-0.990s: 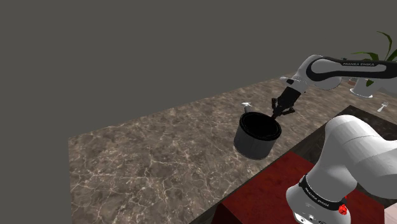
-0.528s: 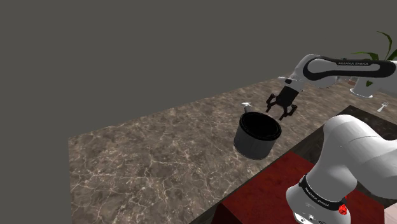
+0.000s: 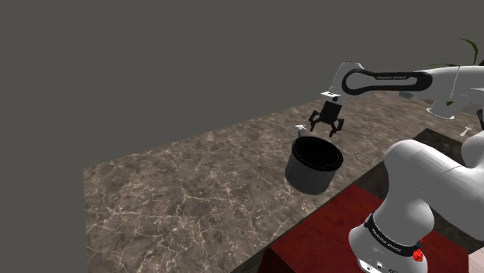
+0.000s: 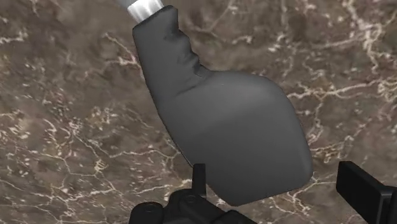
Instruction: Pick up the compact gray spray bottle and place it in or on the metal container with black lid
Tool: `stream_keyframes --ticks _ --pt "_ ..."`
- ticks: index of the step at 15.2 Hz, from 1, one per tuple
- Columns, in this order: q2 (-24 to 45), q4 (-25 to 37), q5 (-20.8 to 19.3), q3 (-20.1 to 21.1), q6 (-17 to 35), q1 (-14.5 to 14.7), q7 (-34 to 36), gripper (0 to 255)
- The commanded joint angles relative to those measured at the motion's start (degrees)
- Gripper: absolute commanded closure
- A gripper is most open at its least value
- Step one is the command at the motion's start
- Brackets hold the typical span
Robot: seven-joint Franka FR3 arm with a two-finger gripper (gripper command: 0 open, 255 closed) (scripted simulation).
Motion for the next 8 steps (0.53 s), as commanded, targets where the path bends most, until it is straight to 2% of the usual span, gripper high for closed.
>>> stream_keyframes --ticks 1,6,8 --pt "-0.51 3.25 -3.49 -1.06 -0.64 5.00 -6.19 0" --pt "-1.92 9.29 -12.32 -3.43 -0.03 16.30 -19.80 0" --pt "-2.16 9.10 -12.77 -3.94 0.44 16.47 -19.69 0"
